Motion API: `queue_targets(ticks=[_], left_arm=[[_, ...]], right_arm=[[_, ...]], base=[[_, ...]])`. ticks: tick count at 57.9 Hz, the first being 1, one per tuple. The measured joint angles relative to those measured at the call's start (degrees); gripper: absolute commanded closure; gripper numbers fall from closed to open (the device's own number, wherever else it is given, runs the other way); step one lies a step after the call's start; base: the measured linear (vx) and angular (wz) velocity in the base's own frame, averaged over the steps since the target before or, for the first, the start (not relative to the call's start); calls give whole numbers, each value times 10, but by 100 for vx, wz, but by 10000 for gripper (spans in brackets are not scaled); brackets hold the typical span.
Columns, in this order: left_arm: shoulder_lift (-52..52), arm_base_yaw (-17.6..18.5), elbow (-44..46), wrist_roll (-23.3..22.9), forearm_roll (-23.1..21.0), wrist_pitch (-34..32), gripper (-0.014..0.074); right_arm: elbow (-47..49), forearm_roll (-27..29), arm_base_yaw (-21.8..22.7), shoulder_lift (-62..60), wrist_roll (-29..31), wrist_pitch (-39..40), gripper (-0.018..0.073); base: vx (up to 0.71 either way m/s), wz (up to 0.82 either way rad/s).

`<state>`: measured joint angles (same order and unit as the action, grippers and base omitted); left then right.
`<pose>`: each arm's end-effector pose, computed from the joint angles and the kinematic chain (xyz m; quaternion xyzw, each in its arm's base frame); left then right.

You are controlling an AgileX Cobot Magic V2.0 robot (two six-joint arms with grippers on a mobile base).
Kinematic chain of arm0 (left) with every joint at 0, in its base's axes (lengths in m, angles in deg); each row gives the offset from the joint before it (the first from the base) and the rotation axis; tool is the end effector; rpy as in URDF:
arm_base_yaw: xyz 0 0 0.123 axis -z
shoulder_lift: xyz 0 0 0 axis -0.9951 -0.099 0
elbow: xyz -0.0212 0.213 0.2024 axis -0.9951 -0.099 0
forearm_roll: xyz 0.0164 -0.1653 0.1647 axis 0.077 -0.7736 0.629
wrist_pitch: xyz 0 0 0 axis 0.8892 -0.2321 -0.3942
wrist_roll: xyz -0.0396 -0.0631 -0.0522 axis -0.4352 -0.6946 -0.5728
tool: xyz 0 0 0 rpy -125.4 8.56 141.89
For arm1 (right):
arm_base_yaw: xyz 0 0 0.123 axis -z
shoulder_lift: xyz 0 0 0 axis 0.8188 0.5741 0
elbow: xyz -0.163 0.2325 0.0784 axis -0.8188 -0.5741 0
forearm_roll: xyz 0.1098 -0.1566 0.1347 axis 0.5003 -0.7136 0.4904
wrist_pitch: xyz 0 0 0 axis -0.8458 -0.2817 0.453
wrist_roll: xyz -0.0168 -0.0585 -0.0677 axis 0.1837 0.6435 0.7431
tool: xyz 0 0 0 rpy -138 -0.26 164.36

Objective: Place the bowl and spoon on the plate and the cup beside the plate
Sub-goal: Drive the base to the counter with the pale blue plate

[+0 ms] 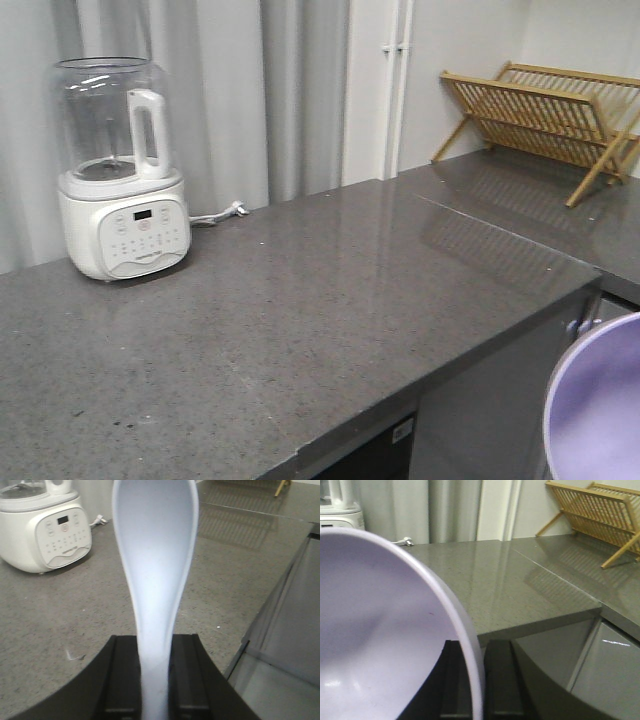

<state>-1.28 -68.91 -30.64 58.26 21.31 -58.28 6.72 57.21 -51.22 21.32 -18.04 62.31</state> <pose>0.1004 -0.0337 0.3567 0.1195 0.7902 -0.1105 0.5908 0.0718 0.0138 0.3653 -0.0830 0.7623 0.0210 0.6415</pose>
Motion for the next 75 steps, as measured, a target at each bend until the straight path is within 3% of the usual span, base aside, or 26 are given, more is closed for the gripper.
queue_targets(ticks=[38, 75], left_arm=[[0, 0, 0, 0, 0, 0, 594], [0, 0, 0, 0, 0, 0, 594]], right_arm=[[0, 0, 0, 0, 0, 0, 568], [0, 0, 0, 0, 0, 0, 568]], base=[[-2, -44], [22, -62]])
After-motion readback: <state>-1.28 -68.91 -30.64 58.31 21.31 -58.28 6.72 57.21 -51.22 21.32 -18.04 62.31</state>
